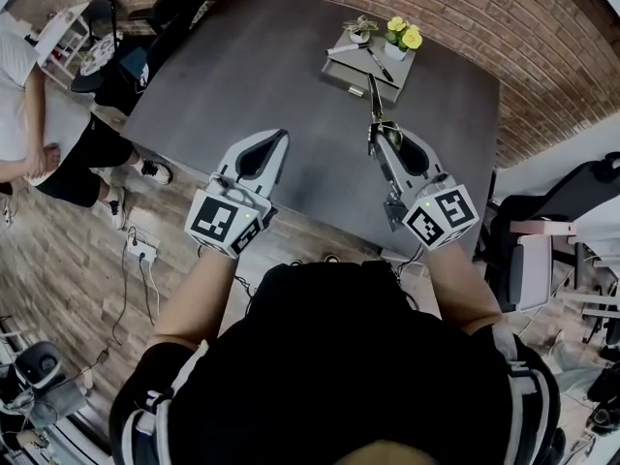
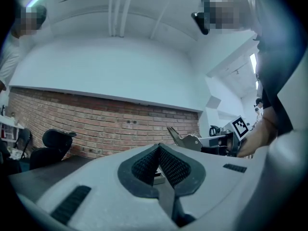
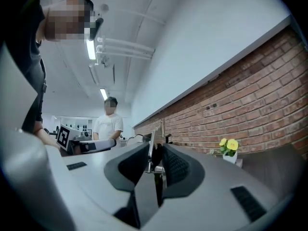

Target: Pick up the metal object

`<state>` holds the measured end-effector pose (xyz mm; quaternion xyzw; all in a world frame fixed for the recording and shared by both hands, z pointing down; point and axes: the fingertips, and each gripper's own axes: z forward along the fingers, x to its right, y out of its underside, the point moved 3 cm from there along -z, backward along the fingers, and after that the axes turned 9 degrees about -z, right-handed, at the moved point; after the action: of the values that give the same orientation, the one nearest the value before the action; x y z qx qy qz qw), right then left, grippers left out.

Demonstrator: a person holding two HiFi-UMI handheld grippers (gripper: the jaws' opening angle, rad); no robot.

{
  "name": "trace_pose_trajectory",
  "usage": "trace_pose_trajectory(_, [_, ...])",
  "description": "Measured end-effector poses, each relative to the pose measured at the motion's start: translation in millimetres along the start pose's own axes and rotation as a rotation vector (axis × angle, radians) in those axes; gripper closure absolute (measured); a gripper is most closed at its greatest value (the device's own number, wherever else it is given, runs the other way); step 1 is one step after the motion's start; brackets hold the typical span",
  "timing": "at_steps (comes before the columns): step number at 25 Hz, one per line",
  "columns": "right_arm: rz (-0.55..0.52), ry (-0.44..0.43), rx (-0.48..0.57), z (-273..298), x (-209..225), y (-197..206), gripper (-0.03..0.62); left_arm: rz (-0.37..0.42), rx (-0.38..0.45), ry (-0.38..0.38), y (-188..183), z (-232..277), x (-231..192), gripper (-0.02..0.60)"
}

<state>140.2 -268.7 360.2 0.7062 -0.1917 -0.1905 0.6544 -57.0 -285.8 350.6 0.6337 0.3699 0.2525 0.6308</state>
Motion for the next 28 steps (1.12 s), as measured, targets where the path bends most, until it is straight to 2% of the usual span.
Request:
trace_pose_trajectory(12, [0.000, 0.009, -0.001, -3.7, 5.3, 0.3, 0.510, 0.016, -0.002, -0.026, -2.3, -2.1, -2.2, 0.574])
trace_pose_trajectory(28, [0.013, 0.008, -0.001, -5.2, 4.9, -2.7, 0.510, 0.018, -0.001, -0.021, -4.3, -5.6, 2.5, 0.574])
